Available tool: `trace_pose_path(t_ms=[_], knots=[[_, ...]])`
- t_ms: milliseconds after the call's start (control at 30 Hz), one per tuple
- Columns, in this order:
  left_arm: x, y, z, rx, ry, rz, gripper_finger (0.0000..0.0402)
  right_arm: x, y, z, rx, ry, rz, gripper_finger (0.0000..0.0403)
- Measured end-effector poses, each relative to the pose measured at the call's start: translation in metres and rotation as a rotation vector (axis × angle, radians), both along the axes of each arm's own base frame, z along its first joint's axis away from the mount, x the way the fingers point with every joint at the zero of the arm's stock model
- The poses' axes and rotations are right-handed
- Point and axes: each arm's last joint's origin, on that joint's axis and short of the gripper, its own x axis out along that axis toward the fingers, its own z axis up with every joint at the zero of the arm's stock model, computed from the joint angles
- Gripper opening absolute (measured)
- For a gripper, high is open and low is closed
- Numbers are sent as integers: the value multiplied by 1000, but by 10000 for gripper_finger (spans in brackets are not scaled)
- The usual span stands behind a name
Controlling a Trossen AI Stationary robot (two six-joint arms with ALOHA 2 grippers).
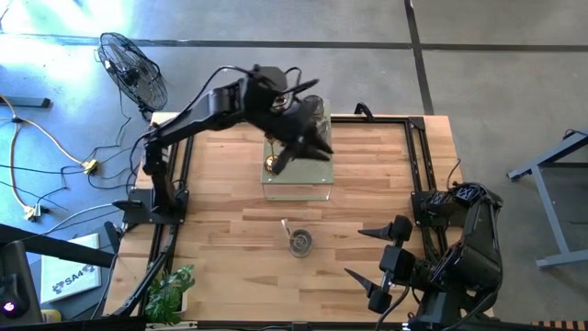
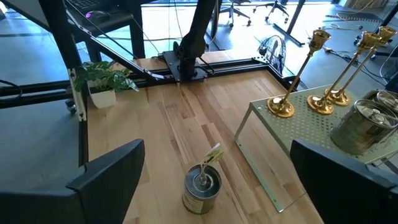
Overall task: Pick & Place candle stick holders
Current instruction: Put the green scented candle on the shelf aligned with the other brown scented candle
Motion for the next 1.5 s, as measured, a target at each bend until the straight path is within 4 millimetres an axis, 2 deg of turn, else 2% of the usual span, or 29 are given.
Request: trace_pose_path(t_ms=[100, 233, 433, 767, 900, 967, 1100, 1500], knots=[[-11, -19, 13, -45, -24, -67, 83, 0, 0, 0, 0, 0, 0, 397], [-21, -38, 18, -116, 21, -90, 83, 0, 0, 0, -5, 0, 1, 399], [-24, -58, 10, -165, 135, -127, 83, 0, 0, 0, -23, 2, 6, 397], [3, -85, -11, -312, 283, -95, 83, 0, 0, 0, -24, 2, 6, 396], [14, -97, -15, -330, 258, -128, 83, 0, 0, 0, -22, 4, 7, 399], [18, -102, -14, -259, 179, -144, 83, 0, 0, 0, -12, 10, 10, 400], [21, -108, -9, -212, 88, -59, 83, 0, 1, -1, 18, 24, 14, 396], [24, -108, -10, -167, 60, 31, 83, 0, 1, -1, 28, 23, 11, 397]])
